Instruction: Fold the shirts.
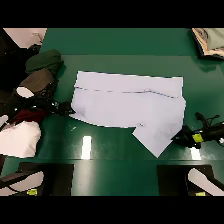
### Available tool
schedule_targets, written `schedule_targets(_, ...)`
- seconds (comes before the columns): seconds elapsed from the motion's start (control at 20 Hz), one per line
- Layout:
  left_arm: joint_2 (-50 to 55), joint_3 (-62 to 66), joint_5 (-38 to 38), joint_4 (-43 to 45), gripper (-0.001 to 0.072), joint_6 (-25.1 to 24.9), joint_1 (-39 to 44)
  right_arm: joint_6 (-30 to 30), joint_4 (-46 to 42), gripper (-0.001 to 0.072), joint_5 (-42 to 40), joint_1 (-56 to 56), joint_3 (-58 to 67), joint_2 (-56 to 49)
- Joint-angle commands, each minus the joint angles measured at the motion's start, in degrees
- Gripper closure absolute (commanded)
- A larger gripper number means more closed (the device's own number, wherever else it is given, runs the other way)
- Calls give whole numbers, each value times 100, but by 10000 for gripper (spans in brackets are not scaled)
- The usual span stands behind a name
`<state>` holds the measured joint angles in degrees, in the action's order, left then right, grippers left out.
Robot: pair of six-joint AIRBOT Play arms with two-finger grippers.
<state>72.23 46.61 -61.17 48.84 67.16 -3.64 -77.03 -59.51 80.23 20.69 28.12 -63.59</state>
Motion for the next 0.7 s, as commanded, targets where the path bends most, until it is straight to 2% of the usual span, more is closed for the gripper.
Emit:
schedule_targets(0.0, -4, 11, -24, 4, 686, -9, 2, -7, 116, 484, -704, -507, -201, 4)
schedule_targets(0.05, -4, 11, -70, 11, 686, -11, 2, -4, 76, 581, -730, -586, -142, 4)
schedule_targets(0.2, -55, 11, -286, 111, 687, -7, 2, -4, -76, 698, -557, -623, 243, 7)
schedule_targets(0.35, -520, 2, -640, 778, 688, 107, 2, -4, -597, 699, 157, -660, 715, 107)
schedule_targets(0.5, -1340, -361, -1117, 1493, 688, 321, 2, -223, -1449, 699, 629, -835, 780, 905)
schedule_targets(0.65, -2291, -1176, -1565, 1482, 687, 643, 2, -457, -1703, 699, 898, -951, 782, 1934)
